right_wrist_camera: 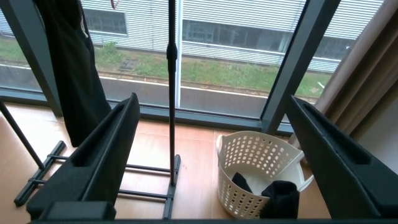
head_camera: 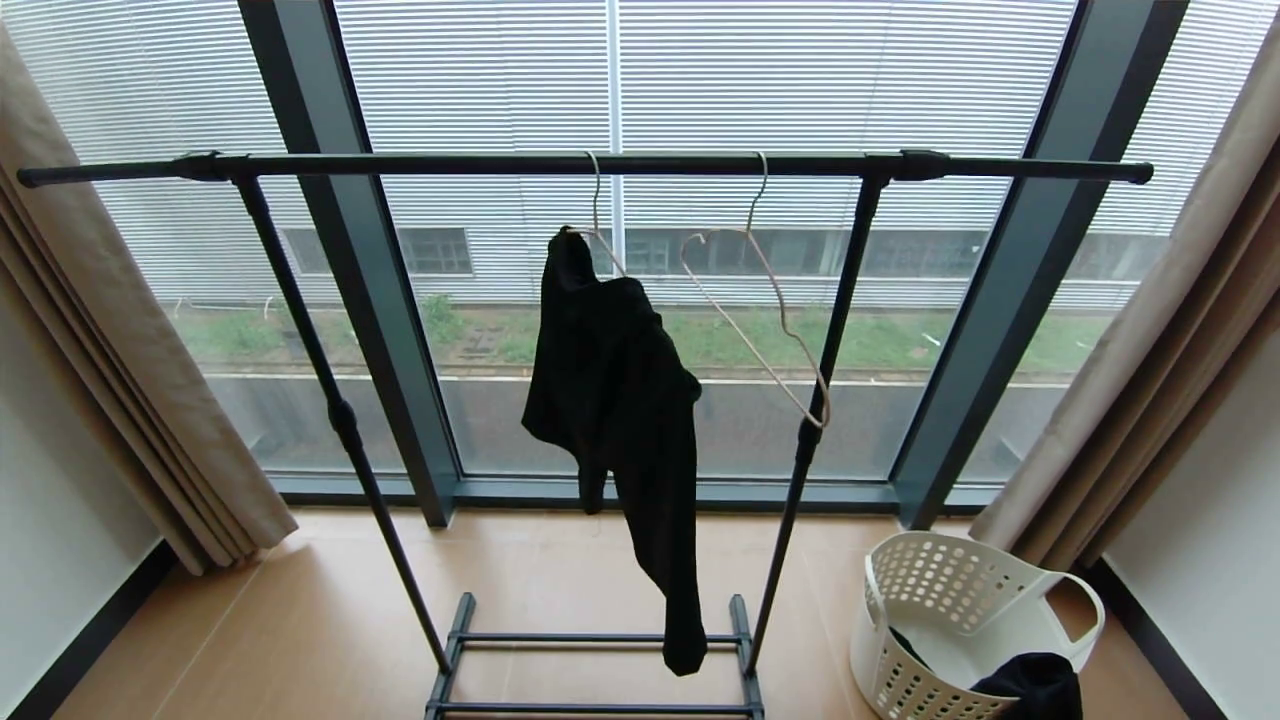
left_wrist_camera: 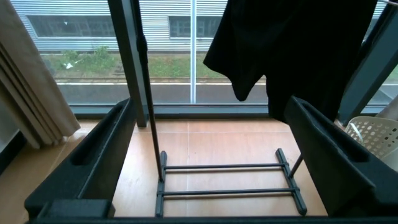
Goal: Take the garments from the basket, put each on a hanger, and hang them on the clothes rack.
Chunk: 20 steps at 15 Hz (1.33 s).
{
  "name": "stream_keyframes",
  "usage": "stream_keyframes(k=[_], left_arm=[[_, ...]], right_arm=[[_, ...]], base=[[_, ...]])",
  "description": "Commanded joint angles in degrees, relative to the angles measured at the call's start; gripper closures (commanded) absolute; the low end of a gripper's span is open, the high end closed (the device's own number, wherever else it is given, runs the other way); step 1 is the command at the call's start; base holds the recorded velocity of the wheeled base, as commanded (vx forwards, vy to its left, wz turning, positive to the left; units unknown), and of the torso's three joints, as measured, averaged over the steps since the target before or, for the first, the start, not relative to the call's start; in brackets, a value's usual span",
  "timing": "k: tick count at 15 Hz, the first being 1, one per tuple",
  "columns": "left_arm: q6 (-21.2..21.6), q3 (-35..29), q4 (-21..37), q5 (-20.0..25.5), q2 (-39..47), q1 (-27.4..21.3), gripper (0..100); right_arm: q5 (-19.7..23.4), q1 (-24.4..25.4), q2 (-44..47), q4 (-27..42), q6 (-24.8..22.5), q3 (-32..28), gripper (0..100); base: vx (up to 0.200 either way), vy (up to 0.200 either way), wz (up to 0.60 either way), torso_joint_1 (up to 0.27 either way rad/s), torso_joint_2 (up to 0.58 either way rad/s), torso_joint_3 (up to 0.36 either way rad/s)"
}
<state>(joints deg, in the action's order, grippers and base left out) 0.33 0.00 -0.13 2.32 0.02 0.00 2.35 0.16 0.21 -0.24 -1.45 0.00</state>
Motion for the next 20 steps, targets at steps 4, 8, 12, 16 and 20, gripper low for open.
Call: stream_keyframes(k=[4,8,12,16,20], left_arm=[[0.02,0.00,-0.04,-0.03,-0.02,0.00,0],[0.02,0.00,-0.04,-0.03,-0.02,0.00,0],[0.02,0.00,-0.04,-0.03,-0.02,0.09,0],[0.02,0.00,-0.04,-0.03,-0.02,0.00,0],[0.02,0.00,-0.04,-0.03,-0.02,0.00,0]], right_arm=[[0.02,0.02,-0.03,-0.02,-0.13,0.00,0],[0.11,0.02,-0.03,-0.02,-0.22,0.00,0],[0.02,0.02,-0.03,-0.02,-0.13,0.00,0],[0.11,0.02,-0.03,-0.02,-0.13,0.00,0],[0.11,0.02,-0.03,-0.02,-0.13,0.00,0]], base=[[0.000,0.000,0.00,-0.227,0.55,0.325],[0.000,0.000,0.00,-0.199,0.53,0.326],[0.000,0.000,0.00,-0.176,0.50,0.328],[0.000,0.000,0.00,-0.143,0.49,0.337],[0.000,0.000,0.00,-0.109,0.47,0.351]])
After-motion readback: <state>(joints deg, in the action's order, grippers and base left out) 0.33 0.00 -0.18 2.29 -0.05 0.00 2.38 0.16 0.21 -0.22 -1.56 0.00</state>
